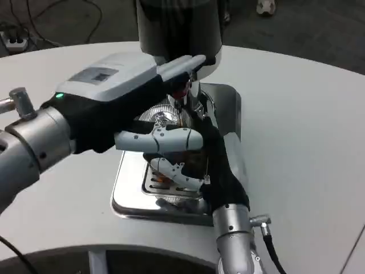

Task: Grasp the cup under the faucet to collect the drink, then remove the cup.

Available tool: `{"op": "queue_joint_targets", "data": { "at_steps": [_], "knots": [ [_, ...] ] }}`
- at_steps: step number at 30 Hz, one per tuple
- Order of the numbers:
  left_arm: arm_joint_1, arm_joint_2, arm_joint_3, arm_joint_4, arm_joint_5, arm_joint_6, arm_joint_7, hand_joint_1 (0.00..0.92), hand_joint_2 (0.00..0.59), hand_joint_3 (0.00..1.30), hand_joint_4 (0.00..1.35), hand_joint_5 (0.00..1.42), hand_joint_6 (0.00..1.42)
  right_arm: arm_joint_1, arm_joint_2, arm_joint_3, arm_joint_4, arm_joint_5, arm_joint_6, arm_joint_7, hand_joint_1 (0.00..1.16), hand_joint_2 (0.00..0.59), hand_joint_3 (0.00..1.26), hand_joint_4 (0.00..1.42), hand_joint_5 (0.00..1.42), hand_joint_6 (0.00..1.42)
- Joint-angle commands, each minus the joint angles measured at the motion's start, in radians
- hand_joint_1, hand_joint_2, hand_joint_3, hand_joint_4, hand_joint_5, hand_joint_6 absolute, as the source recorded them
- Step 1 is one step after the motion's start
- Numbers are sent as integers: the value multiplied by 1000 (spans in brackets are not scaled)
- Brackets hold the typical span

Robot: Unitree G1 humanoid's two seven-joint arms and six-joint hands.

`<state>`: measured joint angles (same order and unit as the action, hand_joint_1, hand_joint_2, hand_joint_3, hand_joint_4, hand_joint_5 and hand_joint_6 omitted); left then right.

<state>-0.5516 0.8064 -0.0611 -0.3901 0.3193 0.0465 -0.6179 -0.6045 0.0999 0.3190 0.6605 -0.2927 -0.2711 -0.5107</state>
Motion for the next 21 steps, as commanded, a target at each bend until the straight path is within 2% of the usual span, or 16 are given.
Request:
{"op": "queue_joint_targets", "data": {
  "at_steps": [1, 5, 7, 10, 16, 19, 21],
  "knots": [
    [54, 30, -25, 32, 14, 13, -60, 0, 190, 39, 37, 128, 0, -55, 142, 14, 15, -4, -14, -15, 816, 162, 84, 301, 326, 265],
    [68, 28, -13, 35, 7, 11, -55, 0, 190, 39, 37, 128, 0, -54, 147, 20, 19, -10, -15, -42, 843, 157, 180, 411, 457, 352],
    [73, 25, -7, 36, 5, 11, -49, 0, 190, 39, 37, 128, 0, -57, 147, 22, 21, -10, -15, -47, 847, 164, 280, 490, 549, 438],
    [78, 21, 5, 39, -6, 15, -45, 0, 191, 39, 37, 129, 0, -61, 148, 22, 26, -8, -17, -53, 856, 169, 398, 561, 626, 517],
    [92, 6, 37, 53, -59, 26, -34, 0, 192, 44, 37, 129, 0, -64, 144, 19, 31, -8, -22, -65, 890, 166, 554, 680, 755, 660],
    [102, -7, 51, 55, -90, 34, -20, 0, 192, 46, 16, 115, 0, -65, 142, 19, 29, -10, -20, -69, 892, 173, 603, 719, 814, 732],
    [117, -34, 79, 57, -148, 54, -5, 0, 192, 47, 1, 89, 0, -66, 139, 18, 26, -11, -18, -70, 903, 169, 641, 753, 860, 777]
  ]
}}
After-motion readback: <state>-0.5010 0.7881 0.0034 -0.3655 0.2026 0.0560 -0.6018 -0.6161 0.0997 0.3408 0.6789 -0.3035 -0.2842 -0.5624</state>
